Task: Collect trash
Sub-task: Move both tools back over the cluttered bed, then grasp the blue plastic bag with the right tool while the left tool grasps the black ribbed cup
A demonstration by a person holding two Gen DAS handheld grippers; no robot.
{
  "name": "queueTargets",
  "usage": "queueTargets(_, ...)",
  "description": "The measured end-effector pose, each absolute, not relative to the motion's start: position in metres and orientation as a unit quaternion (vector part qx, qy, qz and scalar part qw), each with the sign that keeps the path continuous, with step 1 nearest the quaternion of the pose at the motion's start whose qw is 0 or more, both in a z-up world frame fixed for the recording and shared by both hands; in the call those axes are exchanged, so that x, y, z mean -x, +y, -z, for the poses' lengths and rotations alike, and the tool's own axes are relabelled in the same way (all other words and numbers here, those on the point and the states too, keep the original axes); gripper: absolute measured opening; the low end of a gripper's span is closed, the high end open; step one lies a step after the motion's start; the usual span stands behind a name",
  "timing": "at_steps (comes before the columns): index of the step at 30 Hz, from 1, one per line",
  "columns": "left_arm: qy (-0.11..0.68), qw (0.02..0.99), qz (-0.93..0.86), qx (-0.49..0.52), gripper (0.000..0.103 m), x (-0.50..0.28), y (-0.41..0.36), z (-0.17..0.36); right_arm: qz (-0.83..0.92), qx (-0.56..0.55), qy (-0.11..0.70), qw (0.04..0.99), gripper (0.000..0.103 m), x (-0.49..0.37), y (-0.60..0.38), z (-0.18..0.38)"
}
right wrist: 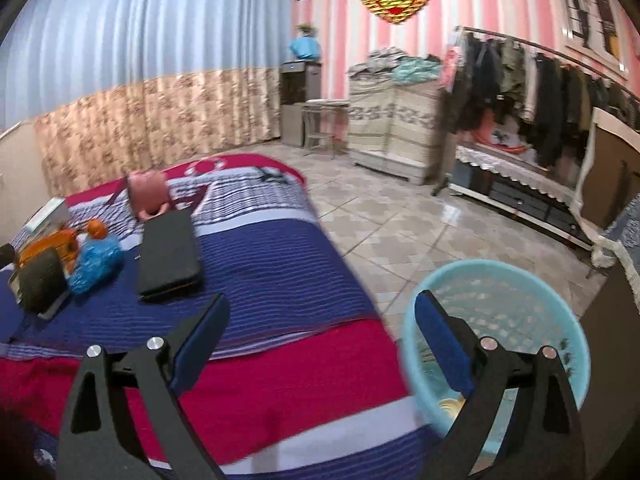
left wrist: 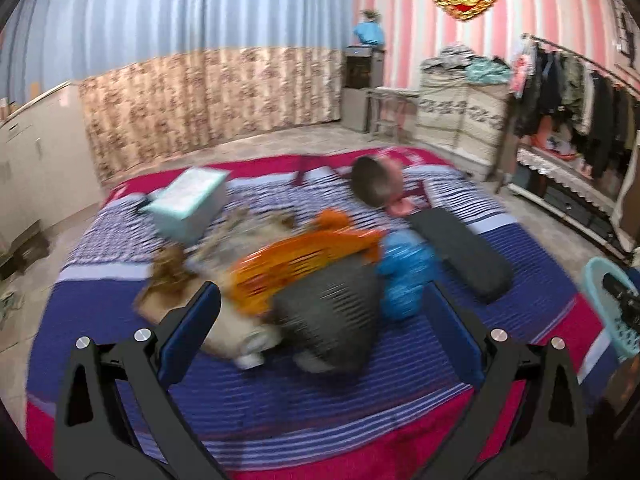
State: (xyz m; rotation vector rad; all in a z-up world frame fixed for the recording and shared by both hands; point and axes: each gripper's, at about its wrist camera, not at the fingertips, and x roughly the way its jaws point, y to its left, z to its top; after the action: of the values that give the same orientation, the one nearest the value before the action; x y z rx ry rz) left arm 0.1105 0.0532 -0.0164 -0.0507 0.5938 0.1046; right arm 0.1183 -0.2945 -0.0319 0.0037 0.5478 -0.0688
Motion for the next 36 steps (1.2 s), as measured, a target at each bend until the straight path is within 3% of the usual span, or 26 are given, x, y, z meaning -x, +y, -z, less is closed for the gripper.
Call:
queueTargets(11,0.344,0.932,-0.096,0.06,0.097,-0.11,0.116,0.062,-0.019,0.012,0.299,0.954,0.092,-0.138,-0.239,0.048)
queueTargets(26,0.336,0.941,0.0,0.023,0.097,-0.136,0.041,0.047,-0.014,0.031,0.322,0.946,0.092,-0.15,-0.234,0.058)
queueTargets(36,0.382,0.924,-0.002,-0.008,0.095,-0.177,0.04,0.068,-0.023,0.041,0.323,0.945,0.092,-0.152,-0.225,0.059)
